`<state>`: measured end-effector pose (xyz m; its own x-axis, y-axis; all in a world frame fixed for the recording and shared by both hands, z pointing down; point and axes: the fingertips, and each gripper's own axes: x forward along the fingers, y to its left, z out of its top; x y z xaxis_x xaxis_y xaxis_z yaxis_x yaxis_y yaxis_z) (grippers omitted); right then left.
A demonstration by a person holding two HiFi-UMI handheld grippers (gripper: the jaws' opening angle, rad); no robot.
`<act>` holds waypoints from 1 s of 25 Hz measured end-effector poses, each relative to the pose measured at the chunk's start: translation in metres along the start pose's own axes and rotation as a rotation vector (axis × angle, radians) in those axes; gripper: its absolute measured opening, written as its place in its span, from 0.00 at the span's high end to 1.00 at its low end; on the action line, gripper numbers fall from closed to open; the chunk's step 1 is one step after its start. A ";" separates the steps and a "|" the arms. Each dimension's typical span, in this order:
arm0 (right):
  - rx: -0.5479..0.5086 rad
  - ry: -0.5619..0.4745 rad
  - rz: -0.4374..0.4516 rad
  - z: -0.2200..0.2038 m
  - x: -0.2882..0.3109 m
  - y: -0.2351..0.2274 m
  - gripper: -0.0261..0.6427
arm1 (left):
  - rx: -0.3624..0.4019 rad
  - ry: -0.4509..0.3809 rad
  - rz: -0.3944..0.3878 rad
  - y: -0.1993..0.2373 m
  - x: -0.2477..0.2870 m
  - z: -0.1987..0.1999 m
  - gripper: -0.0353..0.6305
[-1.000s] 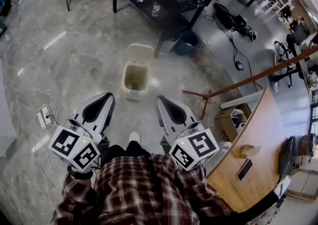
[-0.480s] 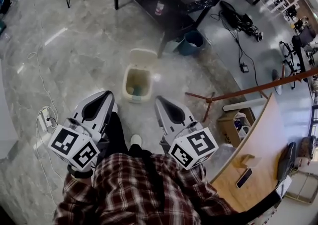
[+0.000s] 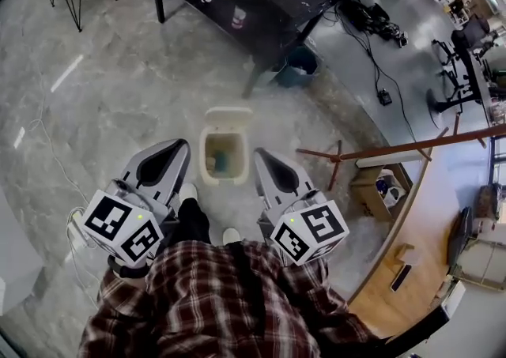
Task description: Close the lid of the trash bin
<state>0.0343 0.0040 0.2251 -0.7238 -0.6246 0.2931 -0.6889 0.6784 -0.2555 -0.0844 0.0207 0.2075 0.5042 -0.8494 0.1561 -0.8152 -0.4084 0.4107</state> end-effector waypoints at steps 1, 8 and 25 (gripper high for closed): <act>0.002 -0.003 -0.021 0.004 0.013 -0.003 0.94 | 0.003 0.015 -0.018 0.011 0.007 0.005 0.93; 0.018 0.055 -0.164 -0.001 0.077 -0.044 0.94 | 0.009 0.147 -0.135 0.056 0.058 0.002 0.93; -0.053 0.390 -0.108 -0.116 0.166 -0.158 0.94 | -0.151 0.286 -0.070 0.108 0.120 -0.088 0.93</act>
<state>0.0278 -0.1619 0.4204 -0.5715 -0.5066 0.6455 -0.7497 0.6422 -0.1597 -0.0864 -0.0960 0.3497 0.6345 -0.6839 0.3601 -0.7351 -0.3900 0.5546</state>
